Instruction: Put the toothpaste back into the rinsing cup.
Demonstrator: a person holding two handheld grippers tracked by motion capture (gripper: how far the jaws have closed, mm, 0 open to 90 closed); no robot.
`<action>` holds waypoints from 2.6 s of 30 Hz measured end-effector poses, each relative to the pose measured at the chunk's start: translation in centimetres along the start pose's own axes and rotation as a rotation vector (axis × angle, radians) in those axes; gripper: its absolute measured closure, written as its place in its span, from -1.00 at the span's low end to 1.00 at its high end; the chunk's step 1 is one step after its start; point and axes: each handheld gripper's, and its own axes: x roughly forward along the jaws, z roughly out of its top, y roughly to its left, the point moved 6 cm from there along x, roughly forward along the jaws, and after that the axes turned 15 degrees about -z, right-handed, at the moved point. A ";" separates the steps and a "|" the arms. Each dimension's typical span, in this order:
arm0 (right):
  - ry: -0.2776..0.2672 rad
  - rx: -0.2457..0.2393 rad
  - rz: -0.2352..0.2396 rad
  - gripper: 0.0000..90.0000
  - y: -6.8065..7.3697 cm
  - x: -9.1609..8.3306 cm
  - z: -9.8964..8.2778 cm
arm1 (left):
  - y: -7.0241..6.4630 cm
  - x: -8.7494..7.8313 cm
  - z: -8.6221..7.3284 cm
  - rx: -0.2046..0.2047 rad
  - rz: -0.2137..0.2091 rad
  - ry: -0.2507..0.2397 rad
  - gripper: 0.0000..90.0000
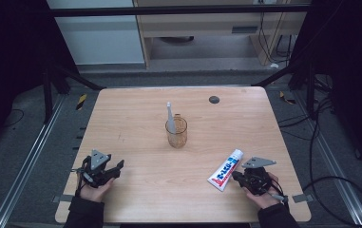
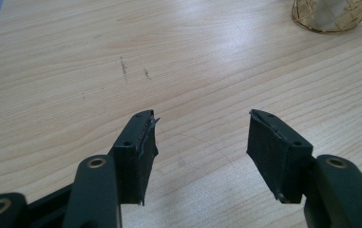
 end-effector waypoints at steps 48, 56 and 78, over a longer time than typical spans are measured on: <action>-0.057 0.078 0.019 1.00 -0.7 1.4 3.5 | 0.4 0.1 0.1 -0.012 0.012 0.000 0.04; -0.040 0.119 -0.082 1.00 -4.1 3.2 4.5 | 0.3 0.4 0.2 -0.001 0.011 0.006 0.04; 0.046 0.087 -0.126 1.00 -5.6 4.6 3.3 | 0.3 0.4 0.1 -0.001 0.005 0.010 0.02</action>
